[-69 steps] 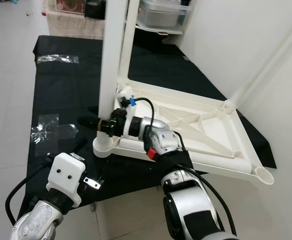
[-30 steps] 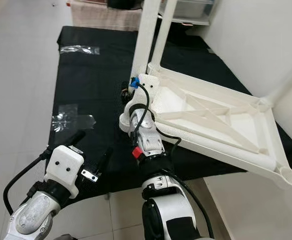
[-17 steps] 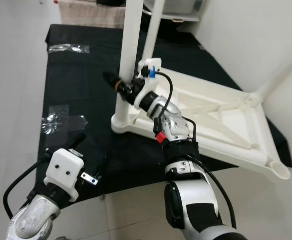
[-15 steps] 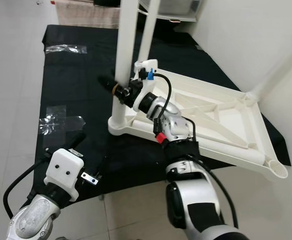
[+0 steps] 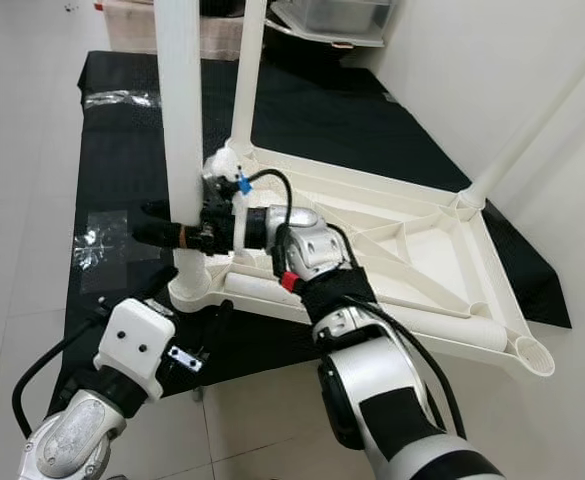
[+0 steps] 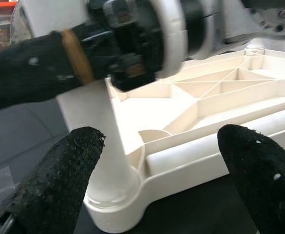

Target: Building children table

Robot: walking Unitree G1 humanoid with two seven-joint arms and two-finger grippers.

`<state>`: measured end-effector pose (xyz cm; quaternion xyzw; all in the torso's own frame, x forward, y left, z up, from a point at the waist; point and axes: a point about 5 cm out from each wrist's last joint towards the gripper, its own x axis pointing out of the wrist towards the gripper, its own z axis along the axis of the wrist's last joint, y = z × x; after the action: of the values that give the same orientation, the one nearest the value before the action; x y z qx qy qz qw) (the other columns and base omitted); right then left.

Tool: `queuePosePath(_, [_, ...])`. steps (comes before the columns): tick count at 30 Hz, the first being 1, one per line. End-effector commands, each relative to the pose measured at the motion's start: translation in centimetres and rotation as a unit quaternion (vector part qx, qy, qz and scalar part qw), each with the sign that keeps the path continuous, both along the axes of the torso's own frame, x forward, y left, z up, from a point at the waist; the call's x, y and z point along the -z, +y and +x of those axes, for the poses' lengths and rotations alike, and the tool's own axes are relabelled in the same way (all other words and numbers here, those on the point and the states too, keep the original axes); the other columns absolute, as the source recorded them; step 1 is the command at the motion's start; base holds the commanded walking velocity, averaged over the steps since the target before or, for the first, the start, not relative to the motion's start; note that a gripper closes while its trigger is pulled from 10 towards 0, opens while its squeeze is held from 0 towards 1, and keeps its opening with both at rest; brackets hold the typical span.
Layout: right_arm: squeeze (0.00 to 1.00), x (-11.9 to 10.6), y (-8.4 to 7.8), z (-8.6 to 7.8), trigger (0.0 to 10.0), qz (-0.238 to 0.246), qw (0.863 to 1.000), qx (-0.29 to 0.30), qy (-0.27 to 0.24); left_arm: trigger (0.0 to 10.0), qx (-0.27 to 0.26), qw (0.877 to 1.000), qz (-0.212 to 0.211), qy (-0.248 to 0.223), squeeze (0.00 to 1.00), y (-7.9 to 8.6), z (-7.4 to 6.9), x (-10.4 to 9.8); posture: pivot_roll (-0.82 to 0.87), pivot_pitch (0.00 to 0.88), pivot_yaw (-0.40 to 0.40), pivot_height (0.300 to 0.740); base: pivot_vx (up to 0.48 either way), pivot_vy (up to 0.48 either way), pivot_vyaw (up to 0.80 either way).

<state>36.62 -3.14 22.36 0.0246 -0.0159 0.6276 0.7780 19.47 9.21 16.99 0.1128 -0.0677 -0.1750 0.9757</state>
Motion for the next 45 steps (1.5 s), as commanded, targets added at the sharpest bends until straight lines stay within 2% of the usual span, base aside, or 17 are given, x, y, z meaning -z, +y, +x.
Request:
queuePosePath(1, [0.00, -0.6, -0.2, 0.9, 0.0, 0.009, 0.998, 0.064, -0.001, 10.0, 0.007, 1.000, 0.003, 0.006, 0.00, -0.3, -0.2, 0.4, 0.15, 0.061, -0.183, 0.740, 0.000, 0.000, 0.00])
queuePosePath(4, [0.00, -0.3, -1.4, 2.4, 0.0, 0.033, 0.971, 0.237, 0.026, 10.0, 0.006, 1.000, -0.002, 0.008, 0.00, -0.4, -0.2, 0.4, 0.14, 0.062, -0.179, 0.740, 0.000, 0.000, 0.00])
queuePosePath(7, [0.00, 0.0, -1.8, 2.7, 0.0, 0.041, 0.956, 0.287, 0.041, 10.0, 0.006, 1.000, -0.002, 0.008, 0.00, -0.4, -0.2, 0.4, 0.14, 0.062, -0.179, 0.740, 0.000, 0.000, 0.00])
queuePosePath(8, [0.00, 1.3, -3.3, 3.2, 0.0, 0.044, 0.889, 0.452, 0.064, 10.0, 0.006, 1.000, -0.001, 0.007, 0.00, -0.4, -0.2, 0.4, 0.14, 0.063, -0.176, 0.740, 0.000, 0.000, 0.00])
queuePosePath(9, [0.00, 1.3, -3.3, 3.2, 0.0, 0.044, 0.889, 0.452, 0.064, 10.0, 0.006, 1.000, -0.001, 0.007, 0.00, -0.4, -0.2, 0.4, 0.14, 0.063, -0.176, 0.740, 0.000, 0.000, 0.00])
queuePosePath(12, [0.00, 3.1, -4.7, 2.2, 0.0, 0.057, 0.796, 0.596, 0.092, 10.0, 0.007, 1.000, 0.000, 0.008, 0.00, -0.4, -0.2, 0.4, 0.14, 0.060, -0.176, 0.740, 0.000, 0.000, 0.00])
queuePosePath(13, [0.00, 3.1, -4.7, 2.2, 0.0, 0.057, 0.796, 0.596, 0.092, 10.0, 0.007, 1.000, 0.000, 0.008, 0.00, -0.4, -0.2, 0.4, 0.14, 0.060, -0.176, 0.740, 0.000, 0.000, 0.00])
queuePosePath(15, [0.00, 3.9, -4.5, 1.0, 0.0, 0.069, 0.758, 0.640, 0.104, 10.0, 0.007, 1.000, 0.000, 0.008, 0.00, -0.4, -0.3, 0.5, 0.14, 0.059, -0.174, 0.740, 0.000, 0.000, 0.00])
queuePosePath(18, [0.00, 4.5, -3.0, 0.0, 0.0, 0.075, 0.737, 0.660, 0.125, 10.0, 0.008, 1.000, 0.001, 0.008, 0.00, -0.4, -0.2, 0.5, 0.15, 0.058, -0.176, 0.740, 0.000, 0.000, 0.00])
queuePosePath(23, [0.00, 4.2, -1.1, -0.5, 0.0, 0.108, 0.749, 0.636, 0.148, 10.0, 0.008, 1.000, 0.001, 0.007, 0.00, -0.5, -0.2, 0.4, 0.15, 0.056, -0.181, 0.740, 0.000, 0.000, 0.00])
queuePosePath(24, [0.00, 3.9, -0.7, -0.5, 10.0, 0.117, 0.760, 0.621, 0.150, 10.0, 0.008, 1.000, 0.002, 0.007, 0.00, -0.5, -0.2, 0.4, 0.15, 0.055, -0.180, 0.740, 0.000, 0.000, 0.00])
queuePosePath(25, [1.00, 3.4, -0.4, -0.6, 10.0, 0.123, 0.769, 0.611, 0.140, 10.0, 0.007, 1.000, 0.001, 0.007, 0.00, -0.4, -0.2, 0.4, 0.15, 0.056, -0.181, 0.740, 0.000, 0.000, 0.00])
queuePosePath(31, [1.00, 2.6, -0.6, -0.6, 10.0, 0.132, 0.780, 0.598, 0.128, 10.0, 0.007, 1.000, 0.002, 0.007, 0.00, -0.4, -0.2, 0.5, 0.14, 0.054, -0.178, 0.740, 0.000, 0.000, 0.00])
queuePosePath(32, [0.00, 2.3, -0.9, -0.4, 10.0, 0.136, 0.789, 0.587, 0.121, 10.0, 0.008, 1.000, 0.002, 0.008, 0.00, -0.5, -0.2, 0.5, 0.14, 0.054, -0.181, 0.740, 0.000, 0.000, 0.00])
queuePosePath(36, [0.00, 1.4, -2.2, 0.4, 10.0, 0.148, 0.857, 0.490, 0.062, 10.0, 0.007, 1.000, 0.003, 0.008, 0.00, -0.4, -0.2, 0.5, 0.14, 0.050, -0.177, 0.740, 0.000, 0.000, 0.00])
queuePosePath(41, [0.00, 0.6, -3.3, 1.0, 10.0, 0.145, 0.896, 0.419, 0.031, 10.0, 0.007, 1.000, 0.003, 0.007, 0.00, -0.4, -0.1, 0.5, 0.14, 0.050, -0.177, 0.740, 0.000, 0.000, 0.00])
queuePosePath(45, [0.00, 0.5, -3.0, 1.2, 10.0, 0.114, 0.948, 0.295, 0.044, 10.0, 0.008, 1.000, 0.004, 0.007, 0.00, -0.4, -0.1, 0.5, 0.14, 0.056, -0.176, 0.740, 0.000, 0.000, 0.00])
